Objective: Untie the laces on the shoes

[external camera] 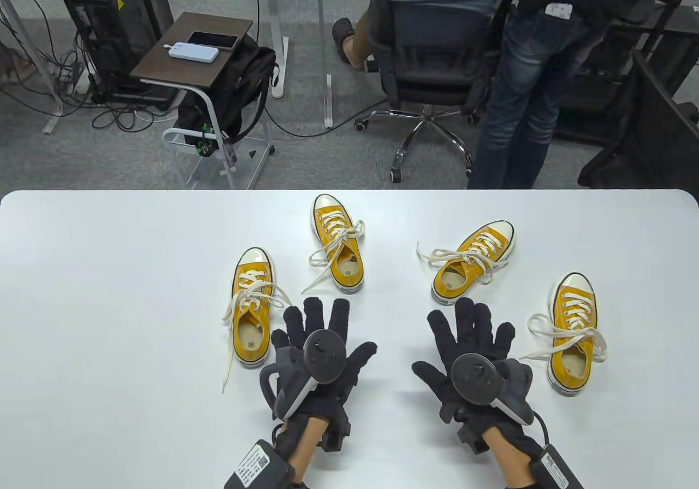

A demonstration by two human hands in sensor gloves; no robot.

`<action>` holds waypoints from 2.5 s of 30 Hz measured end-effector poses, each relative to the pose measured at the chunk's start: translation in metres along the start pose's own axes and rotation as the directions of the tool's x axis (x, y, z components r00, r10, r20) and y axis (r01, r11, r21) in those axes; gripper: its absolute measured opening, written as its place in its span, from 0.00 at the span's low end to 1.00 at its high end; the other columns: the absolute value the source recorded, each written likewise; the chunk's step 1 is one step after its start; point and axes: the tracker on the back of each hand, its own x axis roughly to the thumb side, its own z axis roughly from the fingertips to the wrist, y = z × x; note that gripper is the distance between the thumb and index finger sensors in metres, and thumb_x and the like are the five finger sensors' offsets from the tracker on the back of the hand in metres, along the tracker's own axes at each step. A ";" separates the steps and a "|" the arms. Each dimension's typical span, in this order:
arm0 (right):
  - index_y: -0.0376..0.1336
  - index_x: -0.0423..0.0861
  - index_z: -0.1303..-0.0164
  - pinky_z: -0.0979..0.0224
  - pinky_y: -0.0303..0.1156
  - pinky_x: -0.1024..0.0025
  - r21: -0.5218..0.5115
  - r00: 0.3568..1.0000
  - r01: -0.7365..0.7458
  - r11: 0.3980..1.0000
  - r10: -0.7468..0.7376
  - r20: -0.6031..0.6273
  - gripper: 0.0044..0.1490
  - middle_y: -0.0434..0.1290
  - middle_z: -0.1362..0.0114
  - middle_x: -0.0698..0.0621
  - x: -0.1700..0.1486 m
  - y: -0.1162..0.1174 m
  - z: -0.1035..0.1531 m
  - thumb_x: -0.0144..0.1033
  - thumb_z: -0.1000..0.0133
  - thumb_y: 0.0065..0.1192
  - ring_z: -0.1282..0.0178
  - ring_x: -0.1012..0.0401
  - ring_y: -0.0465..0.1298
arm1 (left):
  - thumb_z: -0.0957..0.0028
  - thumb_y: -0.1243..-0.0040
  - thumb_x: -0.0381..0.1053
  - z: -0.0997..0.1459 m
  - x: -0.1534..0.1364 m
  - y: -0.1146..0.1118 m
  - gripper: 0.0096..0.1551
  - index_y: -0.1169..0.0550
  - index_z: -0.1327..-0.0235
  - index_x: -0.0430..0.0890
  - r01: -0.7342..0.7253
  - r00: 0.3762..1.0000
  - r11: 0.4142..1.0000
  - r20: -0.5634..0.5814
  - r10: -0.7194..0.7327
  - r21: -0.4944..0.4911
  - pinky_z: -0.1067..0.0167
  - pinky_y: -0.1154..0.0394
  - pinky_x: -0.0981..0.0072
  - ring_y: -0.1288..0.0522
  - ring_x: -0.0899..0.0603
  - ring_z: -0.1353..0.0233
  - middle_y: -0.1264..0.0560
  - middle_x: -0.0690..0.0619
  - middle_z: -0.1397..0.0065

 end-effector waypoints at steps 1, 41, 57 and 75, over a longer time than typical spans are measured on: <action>0.39 0.54 0.19 0.32 0.23 0.19 -0.001 1.000 0.007 1.000 -0.007 -0.001 0.56 0.29 0.15 0.35 0.000 -0.001 0.000 0.72 0.52 0.44 0.16 0.33 0.32 | 0.53 0.53 0.81 0.002 -0.006 0.007 0.52 0.43 0.13 0.64 -0.003 1.000 1.000 -0.006 0.003 0.013 0.26 0.53 0.23 0.52 0.26 0.14 0.49 0.43 0.09; 0.40 0.53 0.19 0.31 0.26 0.19 -0.015 0.995 0.090 0.996 -0.090 -0.047 0.54 0.32 0.15 0.35 -0.012 -0.012 -0.002 0.69 0.51 0.46 0.15 0.33 0.35 | 0.54 0.36 0.60 0.039 -0.051 0.045 0.23 0.14 0.47 0.59 0.240 0.971 0.956 -0.035 -0.237 0.168 0.54 0.20 0.49 0.16 0.38 0.52 0.12 0.49 0.55; 0.42 0.52 0.19 0.30 0.27 0.19 -0.034 0.989 0.126 0.991 -0.128 -0.074 0.53 0.32 0.15 0.34 -0.022 -0.019 0.000 0.68 0.50 0.45 0.15 0.33 0.36 | 0.53 0.37 0.61 0.080 0.043 0.037 0.23 0.14 0.47 0.58 0.185 0.946 0.974 0.243 -0.213 0.130 0.56 0.19 0.51 0.15 0.39 0.53 0.12 0.51 0.57; 0.43 0.52 0.19 0.30 0.27 0.19 -0.047 0.977 0.176 0.983 -0.180 -0.112 0.51 0.33 0.15 0.34 -0.033 -0.024 0.000 0.66 0.49 0.45 0.15 0.33 0.36 | 0.53 0.36 0.61 0.077 0.090 -0.032 0.23 0.13 0.48 0.57 0.221 0.903 0.972 0.360 -0.234 0.076 0.56 0.19 0.51 0.15 0.39 0.54 0.11 0.51 0.58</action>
